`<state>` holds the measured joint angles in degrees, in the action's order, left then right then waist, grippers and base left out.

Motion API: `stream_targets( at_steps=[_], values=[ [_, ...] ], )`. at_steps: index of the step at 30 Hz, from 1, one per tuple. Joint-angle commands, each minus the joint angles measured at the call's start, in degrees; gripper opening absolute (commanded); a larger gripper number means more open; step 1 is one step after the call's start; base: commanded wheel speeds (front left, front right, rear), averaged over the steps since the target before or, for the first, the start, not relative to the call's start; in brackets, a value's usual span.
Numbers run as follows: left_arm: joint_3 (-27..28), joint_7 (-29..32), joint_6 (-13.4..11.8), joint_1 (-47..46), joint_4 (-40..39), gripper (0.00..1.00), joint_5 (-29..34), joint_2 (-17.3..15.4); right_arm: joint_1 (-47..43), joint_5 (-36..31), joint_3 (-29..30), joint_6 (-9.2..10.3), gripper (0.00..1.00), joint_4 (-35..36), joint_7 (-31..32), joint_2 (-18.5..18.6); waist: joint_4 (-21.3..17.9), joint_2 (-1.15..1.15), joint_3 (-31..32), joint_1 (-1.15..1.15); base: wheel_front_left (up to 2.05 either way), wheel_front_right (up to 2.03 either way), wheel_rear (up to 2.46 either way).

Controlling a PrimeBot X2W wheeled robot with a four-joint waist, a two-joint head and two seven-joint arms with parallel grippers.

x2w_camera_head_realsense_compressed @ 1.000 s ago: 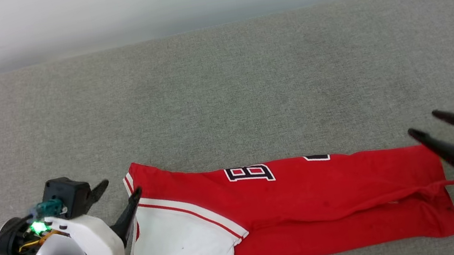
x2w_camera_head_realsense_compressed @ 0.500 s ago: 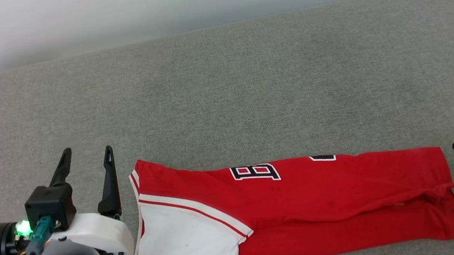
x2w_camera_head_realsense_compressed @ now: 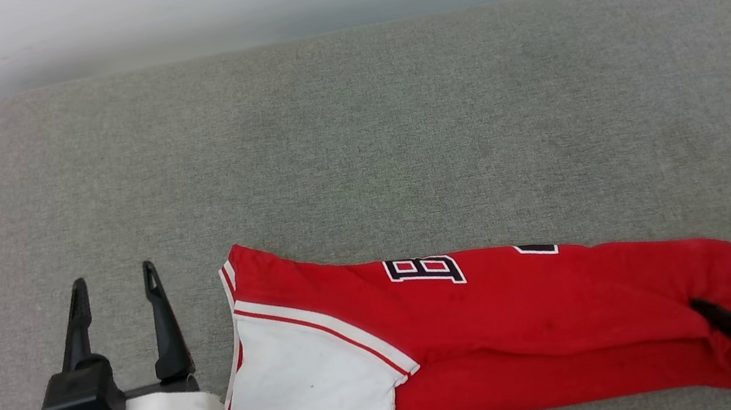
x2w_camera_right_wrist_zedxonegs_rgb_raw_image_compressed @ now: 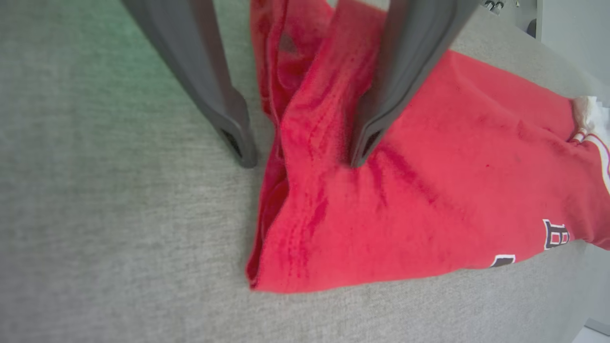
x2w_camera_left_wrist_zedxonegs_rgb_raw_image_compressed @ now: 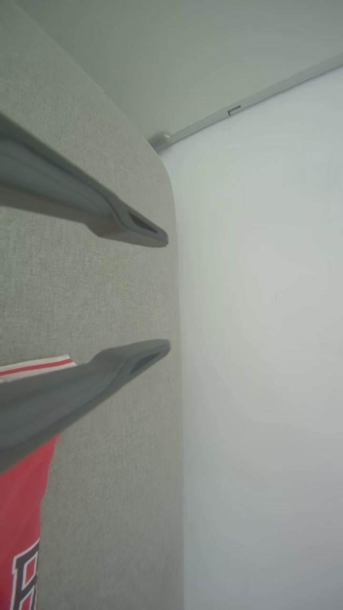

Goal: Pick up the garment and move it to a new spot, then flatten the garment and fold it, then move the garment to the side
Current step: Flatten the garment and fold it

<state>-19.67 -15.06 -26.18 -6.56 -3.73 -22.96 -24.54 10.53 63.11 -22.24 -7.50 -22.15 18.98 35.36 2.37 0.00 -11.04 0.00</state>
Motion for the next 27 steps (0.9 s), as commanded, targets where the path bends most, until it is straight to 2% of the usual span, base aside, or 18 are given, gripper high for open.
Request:
stream_targets(
  at_steps=[1,8,9,10,11,12,13,16,21,27],
  values=[
    [1.30,-0.13,0.57,1.35,-0.06,1.00,1.29,1.23,-1.41,0.50,-2.48,0.02,1.00,-0.60,1.86,-2.20,0.07,0.00,-0.04,0.00,0.00,0.00,0.00],
    [8.88,-0.14,4.41,6.56,-1.01,1.00,9.50,8.75,-0.76,1.68,-6.76,-0.08,1.00,-0.83,3.87,-4.58,0.32,0.00,0.27,0.00,0.00,0.00,0.00],
    [9.70,-0.14,5.07,7.17,-0.96,1.00,10.45,9.57,-0.41,1.69,-7.15,-0.08,0.91,-0.95,3.74,-4.69,0.33,0.00,0.34,0.00,0.00,0.00,0.00],
    [10.60,-0.14,5.56,7.63,-1.09,1.00,11.48,10.44,-0.05,1.68,-7.47,-0.08,0.38,-0.93,3.63,-4.71,0.35,0.00,0.42,0.00,0.00,0.00,0.00],
    [11.27,-0.14,6.13,8.17,-1.13,1.00,12.60,11.13,0.33,1.69,-7.71,-0.09,0.00,-0.86,3.43,-4.66,0.39,0.00,0.53,0.00,0.00,0.00,0.00],
    [11.27,-0.14,6.13,8.17,-1.13,1.00,12.60,11.13,0.33,1.69,-7.71,-0.09,0.00,-0.86,3.43,-4.66,0.39,0.00,0.53,0.00,0.00,0.00,0.00],
    [12.14,-0.13,7.26,9.10,-1.16,1.00,14.41,12.51,1.08,1.76,-7.99,-0.09,0.00,-0.61,2.88,-4.17,0.51,0.00,0.80,0.00,0.00,0.00,0.00],
    [13.36,-0.14,8.94,10.14,-1.11,1.00,16.80,13.94,2.40,1.67,-7.48,-0.05,0.00,-0.40,1.82,-2.24,0.61,0.00,1.19,0.00,0.00,0.00,0.00],
    [14.32,-0.13,10.01,11.46,-1.46,1.00,19.02,15.69,3.80,1.86,-6.26,0.03,0.00,0.08,0.43,0.38,0.56,0.00,1.90,0.00,0.00,0.00,0.00],
    [15.27,-0.13,11.50,13.44,-1.34,1.00,20.48,17.20,3.69,1.90,-3.97,0.03,0.00,-0.59,1.18,5.90,0.14,0.00,3.37,0.00,0.00,0.00,0.00]
  ],
)
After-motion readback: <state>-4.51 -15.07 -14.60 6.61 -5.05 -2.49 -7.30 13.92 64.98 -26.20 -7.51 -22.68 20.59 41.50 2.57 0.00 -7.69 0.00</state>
